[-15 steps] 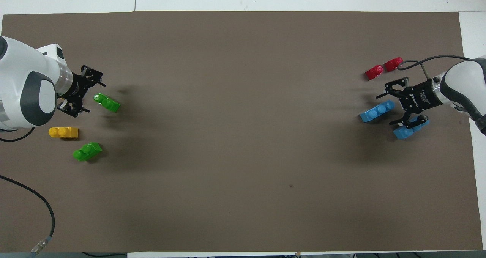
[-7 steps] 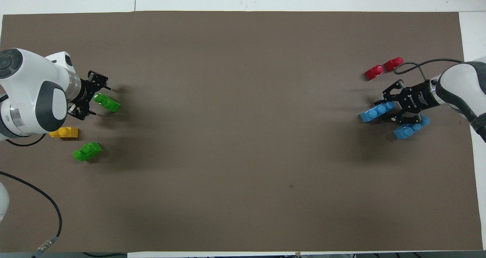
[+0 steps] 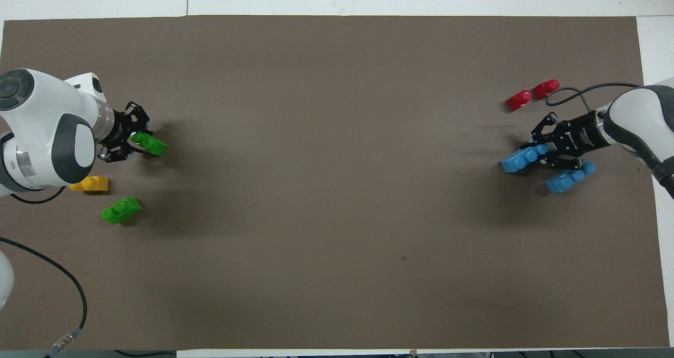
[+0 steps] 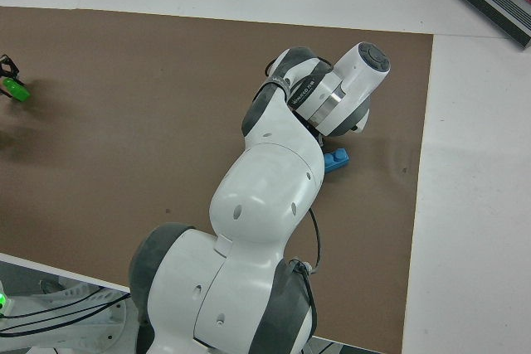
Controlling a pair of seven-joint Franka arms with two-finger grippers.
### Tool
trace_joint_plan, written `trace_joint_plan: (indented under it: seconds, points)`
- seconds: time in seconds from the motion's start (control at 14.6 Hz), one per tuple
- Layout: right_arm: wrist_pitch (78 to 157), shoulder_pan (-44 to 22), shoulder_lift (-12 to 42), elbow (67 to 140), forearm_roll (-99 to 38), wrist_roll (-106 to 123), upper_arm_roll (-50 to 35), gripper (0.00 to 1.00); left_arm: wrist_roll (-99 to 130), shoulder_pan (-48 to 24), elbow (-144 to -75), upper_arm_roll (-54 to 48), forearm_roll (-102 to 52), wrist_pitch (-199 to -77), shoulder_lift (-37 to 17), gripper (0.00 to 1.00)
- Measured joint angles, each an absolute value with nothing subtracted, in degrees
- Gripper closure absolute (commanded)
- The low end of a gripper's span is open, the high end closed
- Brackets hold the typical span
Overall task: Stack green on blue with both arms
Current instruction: 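Lift the green brick with the left gripper while the right gripper lifts blue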
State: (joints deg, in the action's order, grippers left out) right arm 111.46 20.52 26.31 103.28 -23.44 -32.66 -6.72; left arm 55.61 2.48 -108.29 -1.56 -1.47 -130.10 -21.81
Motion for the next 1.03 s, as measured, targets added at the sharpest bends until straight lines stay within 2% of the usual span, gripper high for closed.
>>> trace_joint_plan:
  seconds: [0.21,0.55,1.03]
  points:
    - [110.24,19.85,26.01,101.37,-23.46,-37.97,-7.4,1.0,55.6,2.48,-107.95,-1.58,-1.47,-130.17,-21.77,1.0]
    - [106.75,12.88,23.0,96.19,-23.5,-55.07,-7.95,1.0,55.6,2.48,-105.78,-1.74,-1.47,-127.4,-20.82,1.0]
    - [106.84,3.37,18.09,95.27,-26.36,-76.22,-8.73,1.0,58.14,1.46,-102.61,-3.79,-2.05,-114.45,-11.05,1.0]
